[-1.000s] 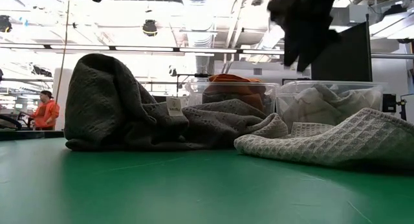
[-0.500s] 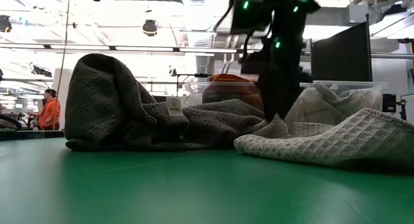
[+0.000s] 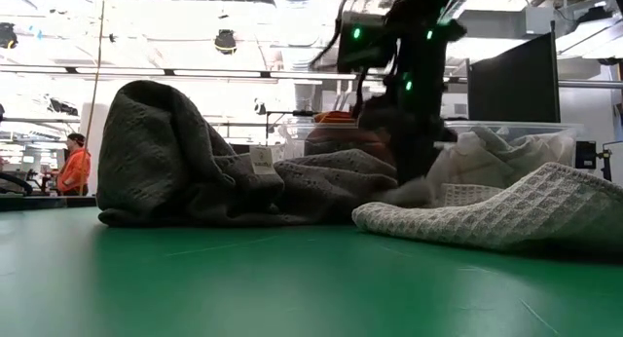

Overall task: Sort towels by color in basket
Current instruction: Put the light gray towel into the right transparent bin

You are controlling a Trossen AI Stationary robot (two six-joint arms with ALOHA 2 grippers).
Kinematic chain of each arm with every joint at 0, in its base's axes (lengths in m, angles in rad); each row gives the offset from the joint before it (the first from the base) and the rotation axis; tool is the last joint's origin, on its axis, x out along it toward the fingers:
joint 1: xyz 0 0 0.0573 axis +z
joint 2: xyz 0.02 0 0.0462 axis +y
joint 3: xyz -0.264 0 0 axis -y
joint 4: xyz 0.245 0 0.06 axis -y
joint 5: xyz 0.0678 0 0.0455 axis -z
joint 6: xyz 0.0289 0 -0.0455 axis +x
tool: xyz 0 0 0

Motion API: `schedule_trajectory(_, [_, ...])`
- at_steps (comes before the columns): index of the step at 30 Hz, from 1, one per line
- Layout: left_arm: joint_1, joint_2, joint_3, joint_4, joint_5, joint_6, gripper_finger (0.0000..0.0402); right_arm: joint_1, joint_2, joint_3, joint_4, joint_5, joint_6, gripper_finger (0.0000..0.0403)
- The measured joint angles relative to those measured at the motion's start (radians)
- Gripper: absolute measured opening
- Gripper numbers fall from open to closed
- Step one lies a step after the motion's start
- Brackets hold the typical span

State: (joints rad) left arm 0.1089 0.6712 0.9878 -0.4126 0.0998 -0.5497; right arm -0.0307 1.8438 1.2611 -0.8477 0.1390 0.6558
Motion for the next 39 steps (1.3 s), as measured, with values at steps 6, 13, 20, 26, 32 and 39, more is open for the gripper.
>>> schedule_trajectory(6, [0.000, -0.013, 0.000, -0.001, 0.000, 0.000, 0.0265, -0.013, -0.203, 0.038, -0.101, -0.014, -0.010, 0.0021])
schedule_trajectory(13, [0.000, -0.013, 0.000, 0.001, -0.001, 0.004, 0.0265, -0.088, -0.552, 0.062, -0.167, 0.143, 0.063, 0.0021])
schedule_trajectory(20, [0.000, -0.013, 0.000, 0.004, -0.008, 0.007, 0.0265, -0.132, -0.835, 0.062, -0.024, 0.413, -0.120, 0.0021])
schedule_trajectory(26, [0.000, -0.013, 0.000, 0.004, -0.026, 0.007, 0.0265, -0.137, -0.940, 0.062, 0.112, 0.675, -0.367, 0.0021])
schedule_trajectory(32, [0.000, -0.013, 0.000, 0.006, -0.040, 0.007, 0.0265, -0.137, -0.957, 0.062, 0.309, 0.856, -0.624, 0.0021])
schedule_trajectory(39, [0.000, -0.013, 0.000, 0.007, -0.062, 0.007, 0.0265, -0.137, -0.945, 0.062, 0.689, 0.855, -0.971, 0.0021])
